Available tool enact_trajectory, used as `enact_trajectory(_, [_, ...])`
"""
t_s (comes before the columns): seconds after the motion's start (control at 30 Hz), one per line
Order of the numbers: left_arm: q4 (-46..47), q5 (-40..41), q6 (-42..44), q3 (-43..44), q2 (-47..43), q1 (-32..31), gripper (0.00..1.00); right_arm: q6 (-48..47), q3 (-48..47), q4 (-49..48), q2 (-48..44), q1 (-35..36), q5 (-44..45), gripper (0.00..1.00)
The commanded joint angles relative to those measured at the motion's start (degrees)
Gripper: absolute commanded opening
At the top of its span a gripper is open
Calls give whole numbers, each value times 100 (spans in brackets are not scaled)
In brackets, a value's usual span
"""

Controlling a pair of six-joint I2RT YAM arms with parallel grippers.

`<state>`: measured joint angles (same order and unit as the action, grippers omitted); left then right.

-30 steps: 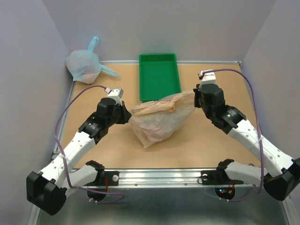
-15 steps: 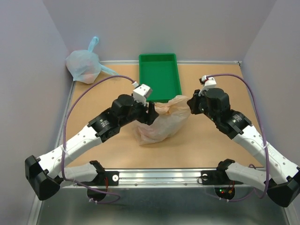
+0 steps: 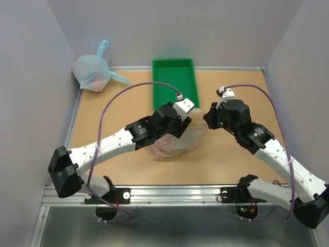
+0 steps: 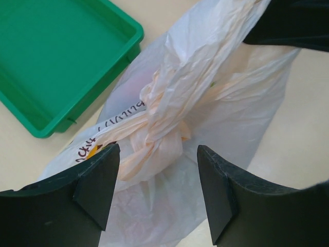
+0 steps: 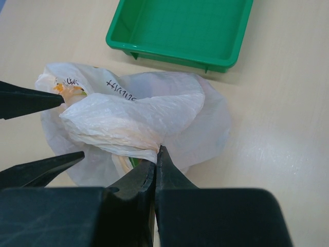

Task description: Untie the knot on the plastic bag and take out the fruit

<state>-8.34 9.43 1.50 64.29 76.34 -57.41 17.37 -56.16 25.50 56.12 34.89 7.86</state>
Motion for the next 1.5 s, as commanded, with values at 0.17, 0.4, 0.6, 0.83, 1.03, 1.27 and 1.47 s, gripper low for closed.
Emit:
enact_trajectory(0.17, [-19, 709, 9, -153, 127, -34, 45, -75, -9, -133, -83, -27, 172, 0])
enact_trajectory(0.4, [-395, 1061, -650, -619, -83, -34, 0, -76, -123, -124, 40, -27, 1477, 0])
enact_trajectory(0.6, [-923, 1850, -1343, -1024, -724, 54, 0, 12, -272, -63, 31, -27, 3387, 0])
enact_trajectory(0.83, [-1416, 2054, -2065, -1252, -1647, 1160, 0, -145, -492, 105, -740, -27, 4478, 0])
enact_trajectory(1.03, [-1005, 1607, -2022, -1419, -2281, 1548, 0, -243, -414, 368, -989, -35, 3832, 1])
enact_trajectory(1.27, [-599, 262, -2004, -1841, -2667, 1548, 0, -392, -290, 1123, -620, -35, 1906, 39])
enact_trajectory(1.47, [-985, 147, -2145, -1666, -2835, 1548, 30, -786, -1282, 1720, -207, -35, 500, 90])
